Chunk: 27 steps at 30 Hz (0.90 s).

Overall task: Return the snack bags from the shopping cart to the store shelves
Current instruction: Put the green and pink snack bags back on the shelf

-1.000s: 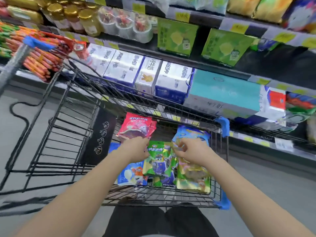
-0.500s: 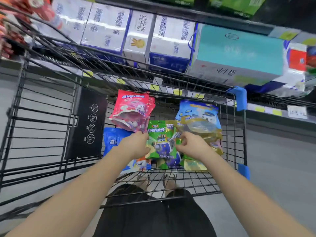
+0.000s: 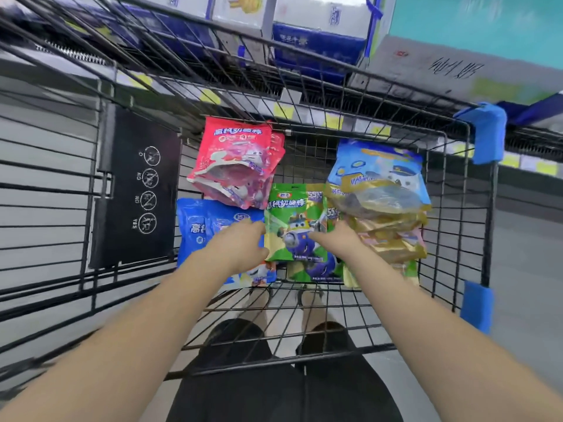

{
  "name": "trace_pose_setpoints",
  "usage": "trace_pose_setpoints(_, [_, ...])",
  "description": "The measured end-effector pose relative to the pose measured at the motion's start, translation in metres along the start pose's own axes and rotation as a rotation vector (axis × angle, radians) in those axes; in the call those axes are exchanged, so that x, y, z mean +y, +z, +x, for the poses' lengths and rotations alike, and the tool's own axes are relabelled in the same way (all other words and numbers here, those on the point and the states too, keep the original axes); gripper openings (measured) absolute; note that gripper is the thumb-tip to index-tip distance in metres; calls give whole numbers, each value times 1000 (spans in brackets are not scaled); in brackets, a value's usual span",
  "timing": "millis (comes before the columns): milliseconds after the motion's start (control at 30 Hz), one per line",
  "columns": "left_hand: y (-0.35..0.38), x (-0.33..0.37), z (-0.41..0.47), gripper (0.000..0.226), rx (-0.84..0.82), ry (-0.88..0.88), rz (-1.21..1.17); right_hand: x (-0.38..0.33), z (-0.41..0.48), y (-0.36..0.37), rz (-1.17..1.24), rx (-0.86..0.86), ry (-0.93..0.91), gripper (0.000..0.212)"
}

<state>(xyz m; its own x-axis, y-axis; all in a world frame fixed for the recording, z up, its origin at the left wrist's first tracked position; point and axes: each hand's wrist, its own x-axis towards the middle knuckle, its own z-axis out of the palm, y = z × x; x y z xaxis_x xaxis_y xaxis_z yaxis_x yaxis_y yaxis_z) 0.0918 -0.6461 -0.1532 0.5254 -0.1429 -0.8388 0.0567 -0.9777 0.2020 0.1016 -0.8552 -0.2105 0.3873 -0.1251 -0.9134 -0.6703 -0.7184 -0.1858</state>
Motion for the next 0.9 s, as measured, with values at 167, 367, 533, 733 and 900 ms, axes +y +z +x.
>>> trace_pose_setpoints(167, [-1, -11, -1, 51, -4, -9, -95, -11, 18, 13, 80, 33, 68, 82])
trace_pose_setpoints(367, [-2, -21, 3, 48, -4, -20, -156, -12, 42, 25, 209, 6, 119, 75])
trace_pose_setpoints(533, [2, -28, 6, 50, -15, -36, -174, -6, 57, 34, 418, -36, 134, 117])
trace_pose_setpoints(733, [1, -32, 5, 46, -19, -41, -188, -1, 53, 41, 472, -89, 104, 74])
trace_pose_setpoints(900, [0, -31, 8, 45, -24, -53, -205, 19, 31, 37, 404, -162, -52, 38])
